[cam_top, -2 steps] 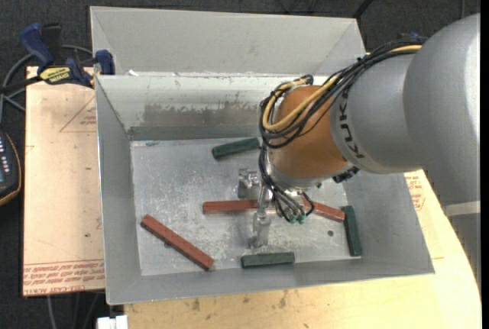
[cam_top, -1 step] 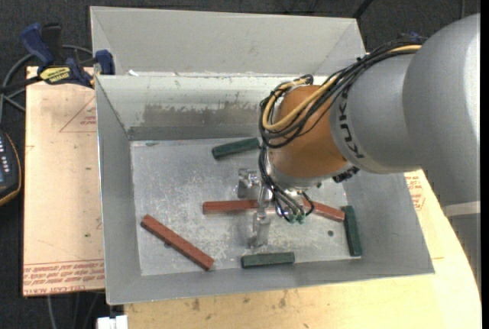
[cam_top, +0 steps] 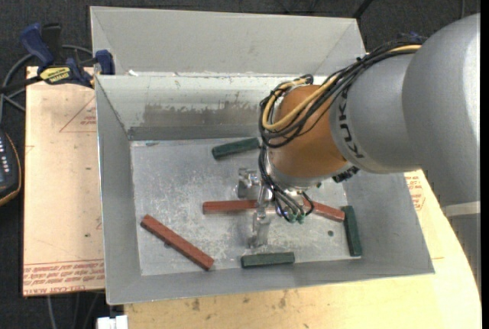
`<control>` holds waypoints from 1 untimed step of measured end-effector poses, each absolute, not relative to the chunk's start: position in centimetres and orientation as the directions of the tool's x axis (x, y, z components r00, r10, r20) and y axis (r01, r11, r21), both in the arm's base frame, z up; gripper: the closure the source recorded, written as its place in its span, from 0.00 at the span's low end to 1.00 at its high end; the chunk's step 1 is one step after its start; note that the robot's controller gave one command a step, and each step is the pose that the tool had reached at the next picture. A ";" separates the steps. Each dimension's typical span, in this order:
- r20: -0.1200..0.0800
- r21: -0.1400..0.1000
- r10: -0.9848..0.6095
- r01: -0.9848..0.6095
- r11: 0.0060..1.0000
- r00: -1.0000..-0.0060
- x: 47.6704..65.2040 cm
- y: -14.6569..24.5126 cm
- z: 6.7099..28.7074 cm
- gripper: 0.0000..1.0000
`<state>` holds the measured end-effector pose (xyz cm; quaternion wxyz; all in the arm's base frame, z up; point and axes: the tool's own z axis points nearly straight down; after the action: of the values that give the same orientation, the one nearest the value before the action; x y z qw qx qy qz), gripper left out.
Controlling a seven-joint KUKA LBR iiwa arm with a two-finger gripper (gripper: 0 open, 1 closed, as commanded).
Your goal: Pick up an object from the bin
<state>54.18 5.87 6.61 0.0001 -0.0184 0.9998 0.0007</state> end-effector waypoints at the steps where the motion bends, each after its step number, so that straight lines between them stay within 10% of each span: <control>1: -0.001 0.001 -0.035 -0.035 0.999 -0.999 54.2 5.9 6.6 0.00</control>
Offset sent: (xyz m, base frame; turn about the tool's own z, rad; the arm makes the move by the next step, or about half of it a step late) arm 0.0000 0.0000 0.0000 0.0000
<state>54.22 5.88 6.63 0.0004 -0.0175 0.9998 0.0007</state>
